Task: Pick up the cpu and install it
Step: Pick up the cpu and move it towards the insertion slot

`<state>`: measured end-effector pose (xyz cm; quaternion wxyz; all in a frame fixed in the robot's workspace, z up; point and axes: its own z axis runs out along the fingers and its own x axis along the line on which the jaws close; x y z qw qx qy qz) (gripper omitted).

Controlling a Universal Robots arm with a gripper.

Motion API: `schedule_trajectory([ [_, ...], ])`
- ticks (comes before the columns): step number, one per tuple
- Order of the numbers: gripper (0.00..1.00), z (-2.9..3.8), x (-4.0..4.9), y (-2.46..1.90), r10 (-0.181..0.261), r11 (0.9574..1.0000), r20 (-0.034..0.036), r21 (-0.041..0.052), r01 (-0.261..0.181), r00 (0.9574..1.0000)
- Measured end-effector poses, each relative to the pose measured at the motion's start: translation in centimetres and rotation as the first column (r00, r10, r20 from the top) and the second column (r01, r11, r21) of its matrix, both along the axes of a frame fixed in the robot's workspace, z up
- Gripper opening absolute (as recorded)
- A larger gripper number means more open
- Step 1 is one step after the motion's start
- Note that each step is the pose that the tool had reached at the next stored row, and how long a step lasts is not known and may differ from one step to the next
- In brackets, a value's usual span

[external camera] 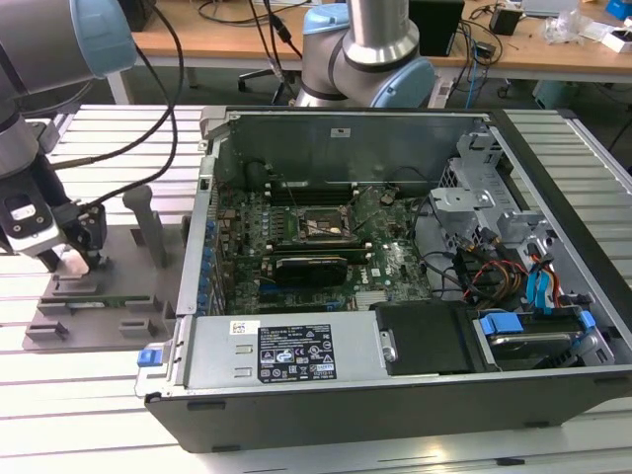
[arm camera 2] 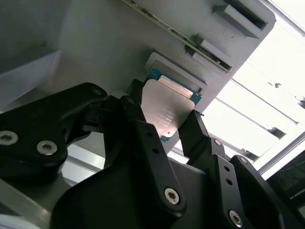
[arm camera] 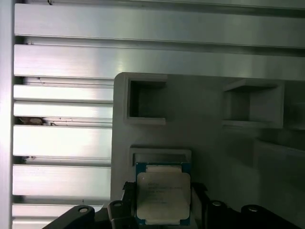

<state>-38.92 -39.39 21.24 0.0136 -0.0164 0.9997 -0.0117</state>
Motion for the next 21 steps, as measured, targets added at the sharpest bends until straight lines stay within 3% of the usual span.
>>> schedule_trajectory([
  [10, 0.55, 1.35, 0.0, 0.0, 0.0, 1.0, 0.0, 0.0, 0.0, 1.0],
  [21, 0.55, 3.49, 0.0, 0.0, 0.0, 1.0, 0.0, 0.0, 0.0, 1.0],
])
